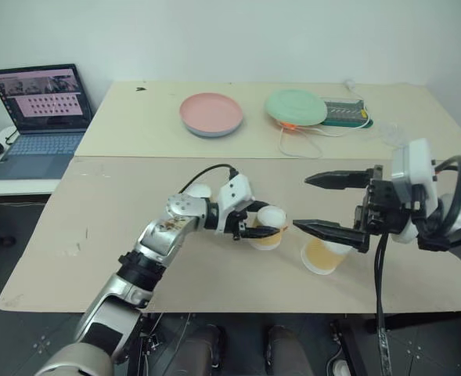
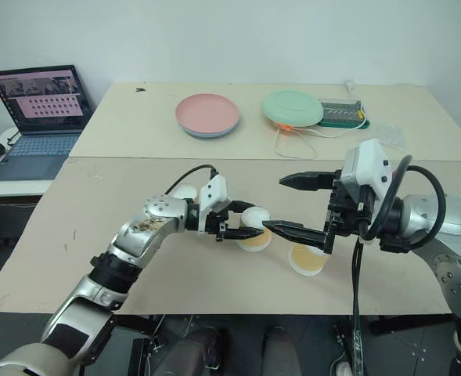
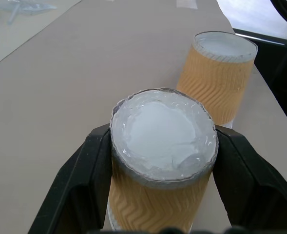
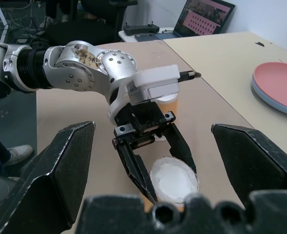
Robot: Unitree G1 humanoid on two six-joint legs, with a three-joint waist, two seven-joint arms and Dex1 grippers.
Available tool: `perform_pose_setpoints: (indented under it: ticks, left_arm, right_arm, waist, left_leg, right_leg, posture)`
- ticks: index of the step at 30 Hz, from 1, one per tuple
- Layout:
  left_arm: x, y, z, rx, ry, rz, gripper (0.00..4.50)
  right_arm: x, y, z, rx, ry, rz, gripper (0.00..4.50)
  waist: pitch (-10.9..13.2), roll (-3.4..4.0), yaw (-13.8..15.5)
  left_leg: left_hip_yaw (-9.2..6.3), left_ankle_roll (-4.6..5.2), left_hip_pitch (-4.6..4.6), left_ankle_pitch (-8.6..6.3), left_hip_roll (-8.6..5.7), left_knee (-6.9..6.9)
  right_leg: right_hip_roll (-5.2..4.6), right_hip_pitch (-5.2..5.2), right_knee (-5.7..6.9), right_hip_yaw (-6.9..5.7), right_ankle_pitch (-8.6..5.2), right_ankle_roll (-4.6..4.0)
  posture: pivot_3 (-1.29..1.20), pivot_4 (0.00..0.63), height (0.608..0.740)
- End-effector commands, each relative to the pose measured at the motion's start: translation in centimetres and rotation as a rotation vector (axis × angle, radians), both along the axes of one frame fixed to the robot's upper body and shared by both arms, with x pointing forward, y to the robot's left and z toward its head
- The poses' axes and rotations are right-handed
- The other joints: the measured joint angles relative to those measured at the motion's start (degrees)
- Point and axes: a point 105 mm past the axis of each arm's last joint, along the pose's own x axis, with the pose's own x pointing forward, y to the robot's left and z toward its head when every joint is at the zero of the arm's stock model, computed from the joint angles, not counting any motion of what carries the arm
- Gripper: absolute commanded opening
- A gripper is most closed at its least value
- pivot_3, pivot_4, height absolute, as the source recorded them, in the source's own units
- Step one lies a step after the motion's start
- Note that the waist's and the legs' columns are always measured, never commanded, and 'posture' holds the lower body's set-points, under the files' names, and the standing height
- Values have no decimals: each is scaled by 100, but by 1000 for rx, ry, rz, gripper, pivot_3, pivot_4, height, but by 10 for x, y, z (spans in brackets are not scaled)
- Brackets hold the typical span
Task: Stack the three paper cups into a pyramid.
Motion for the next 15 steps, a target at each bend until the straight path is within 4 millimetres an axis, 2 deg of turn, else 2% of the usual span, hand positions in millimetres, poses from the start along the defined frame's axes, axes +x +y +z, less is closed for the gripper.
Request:
perform_pose_setpoints:
  ticks: [1,7,10,12,15]
  left_arm:
    - [0,-8,4,4,-35,-30,2915]
    - [0,-10,2,10,-41,-44,2915]
    - [2,-8,2,12,-49,-36,3696]
    - [3,-6,3,16,-58,-29,4456]
    - [4,-2,10,5,-79,-17,4456]
  right_arm:
    - [-6,0,14,8,-84,1,4500]
    - [-6,-2,14,5,-89,-11,4500]
    - [-5,-3,14,4,-93,-19,4500]
    - [-5,-2,14,6,-94,-18,4500]
    - [-4,-2,14,7,-93,-18,4500]
  waist:
    - [0,0,-2]
    - [-1,-1,1]
    - [-1,-1,1]
    - [-1,-1,1]
    - [-1,-1,-8]
  left_leg:
    - [0,0,0,0,0,1]
    - [0,3,0,-2,0,12]
    - [0,3,0,-2,0,14]
    - [0,3,-1,-2,0,14]
    - [0,4,-1,-2,0,15]
  right_leg:
    - [0,1,0,0,0,0]
    - [2,7,-1,-1,3,4]
    - [2,7,0,-1,3,5]
    - [2,6,0,-1,3,5]
    - [3,6,0,0,3,5]
  posture:
    - [0,150,729]
    - [0,150,729]
    - [0,150,729]
    - [0,150,729]
    - [0,150,729]
